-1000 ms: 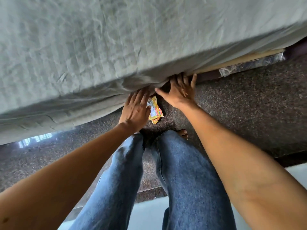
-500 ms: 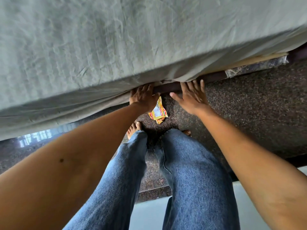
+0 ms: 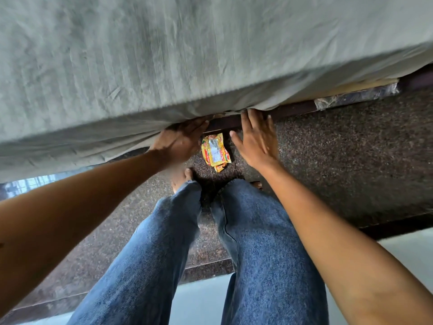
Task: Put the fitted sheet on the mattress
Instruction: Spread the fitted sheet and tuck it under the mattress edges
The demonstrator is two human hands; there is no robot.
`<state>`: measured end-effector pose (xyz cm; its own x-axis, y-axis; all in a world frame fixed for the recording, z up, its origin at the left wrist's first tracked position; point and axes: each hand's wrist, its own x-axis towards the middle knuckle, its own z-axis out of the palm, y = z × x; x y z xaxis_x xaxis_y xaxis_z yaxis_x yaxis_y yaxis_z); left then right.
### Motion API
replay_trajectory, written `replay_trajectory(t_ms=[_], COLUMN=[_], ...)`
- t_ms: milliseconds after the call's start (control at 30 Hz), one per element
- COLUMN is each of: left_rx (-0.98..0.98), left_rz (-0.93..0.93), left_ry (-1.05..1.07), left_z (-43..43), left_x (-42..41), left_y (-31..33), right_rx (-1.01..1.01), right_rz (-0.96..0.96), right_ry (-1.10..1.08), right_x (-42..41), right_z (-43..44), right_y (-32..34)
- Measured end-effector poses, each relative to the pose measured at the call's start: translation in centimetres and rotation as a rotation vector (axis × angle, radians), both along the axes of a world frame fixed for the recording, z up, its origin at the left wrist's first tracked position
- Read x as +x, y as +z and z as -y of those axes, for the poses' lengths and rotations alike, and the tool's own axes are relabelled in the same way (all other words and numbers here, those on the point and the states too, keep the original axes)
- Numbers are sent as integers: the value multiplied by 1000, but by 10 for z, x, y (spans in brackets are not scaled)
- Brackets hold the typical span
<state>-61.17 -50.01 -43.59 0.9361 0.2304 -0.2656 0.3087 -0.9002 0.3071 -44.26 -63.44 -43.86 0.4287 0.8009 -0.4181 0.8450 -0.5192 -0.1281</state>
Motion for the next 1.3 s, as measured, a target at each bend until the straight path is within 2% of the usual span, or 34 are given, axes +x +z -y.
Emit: replay_trajectory(t_ms=[67, 167, 333, 500, 567, 667, 800, 967, 1167, 1300], left_rx=[38, -28, -35, -135, -143, -234, -166, -155, -154, -161], left_rz=[58, 45, 139, 51, -8, -139, -266, -337, -382, -389], left_ry=[4, 37, 38, 193, 196, 227, 251, 223, 166, 150], left_z=[5, 14, 28, 33, 31, 28, 27, 27, 17, 16], left_x=[0, 9, 30, 46, 50, 54, 56, 56, 56, 55], left_y=[1, 7, 12, 8, 1, -8, -18, -17, -8, -11], right_rx=[11, -15, -97, -228, -215, -200, -115, -10, 42, 2], right_rz=[36, 39, 42, 32, 59, -48, -142, -110, 30, 94], right_ry=[-23, -31, -13, -118, -103, -55, 59, -52, 16, 20], right_x=[0, 6, 16, 24, 20, 28, 34, 49, 52, 51], right_z=[-2, -8, -11, -37, -40, -28, 9, 40, 18, 14], right_y=[-4, -7, -13, -18, -21, -19, -5, 7, 5, 1])
